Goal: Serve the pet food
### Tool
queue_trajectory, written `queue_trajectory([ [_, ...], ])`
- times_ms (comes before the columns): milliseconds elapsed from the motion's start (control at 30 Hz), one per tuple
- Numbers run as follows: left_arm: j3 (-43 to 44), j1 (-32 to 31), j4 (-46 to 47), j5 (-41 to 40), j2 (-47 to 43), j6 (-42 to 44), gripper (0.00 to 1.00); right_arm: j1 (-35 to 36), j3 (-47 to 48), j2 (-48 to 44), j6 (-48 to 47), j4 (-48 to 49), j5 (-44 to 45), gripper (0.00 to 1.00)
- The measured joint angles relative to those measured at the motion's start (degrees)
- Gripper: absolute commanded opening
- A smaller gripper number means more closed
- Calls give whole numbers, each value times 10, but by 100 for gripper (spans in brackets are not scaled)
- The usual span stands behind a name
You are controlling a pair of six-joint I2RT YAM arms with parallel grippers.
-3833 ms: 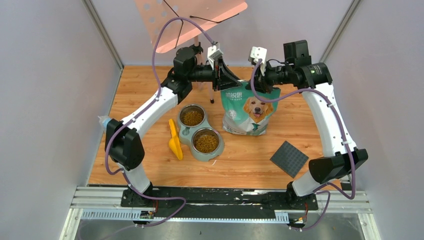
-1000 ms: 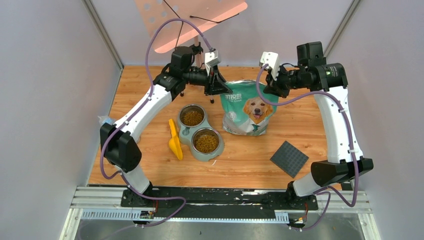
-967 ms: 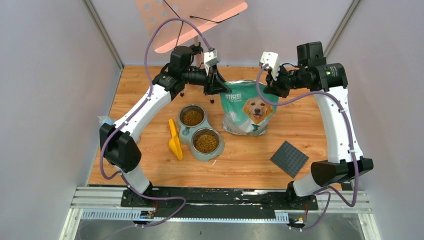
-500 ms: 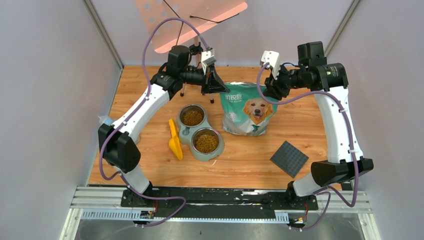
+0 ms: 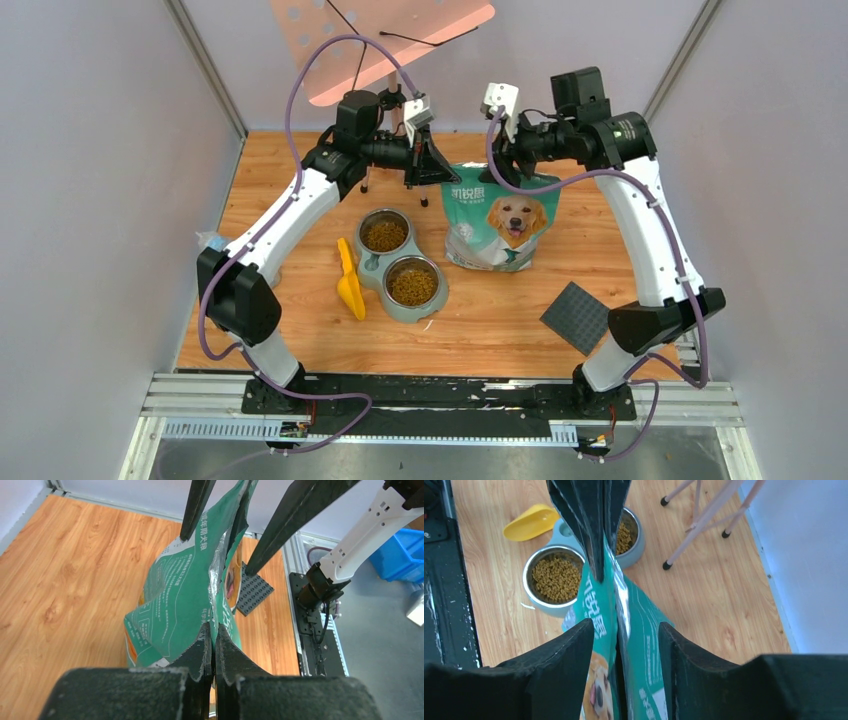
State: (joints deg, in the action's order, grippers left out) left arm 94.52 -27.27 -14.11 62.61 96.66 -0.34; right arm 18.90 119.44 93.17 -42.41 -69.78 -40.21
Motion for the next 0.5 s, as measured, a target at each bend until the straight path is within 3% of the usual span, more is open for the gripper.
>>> queue_trajectory([
  [133,0,-1,3,-4,0,-5,0,22,14,24,13,12,-2,33],
  [333,0,-1,3,-6,0,-6,0,39,14,33,19,16,-3,29],
  [433,0,-1,2,-6,0,-6,0,43,14,33,19,18,-3,18],
  [500,0,-1,2,-6,0,-6,0,43,14,33,18,19,-3,16],
])
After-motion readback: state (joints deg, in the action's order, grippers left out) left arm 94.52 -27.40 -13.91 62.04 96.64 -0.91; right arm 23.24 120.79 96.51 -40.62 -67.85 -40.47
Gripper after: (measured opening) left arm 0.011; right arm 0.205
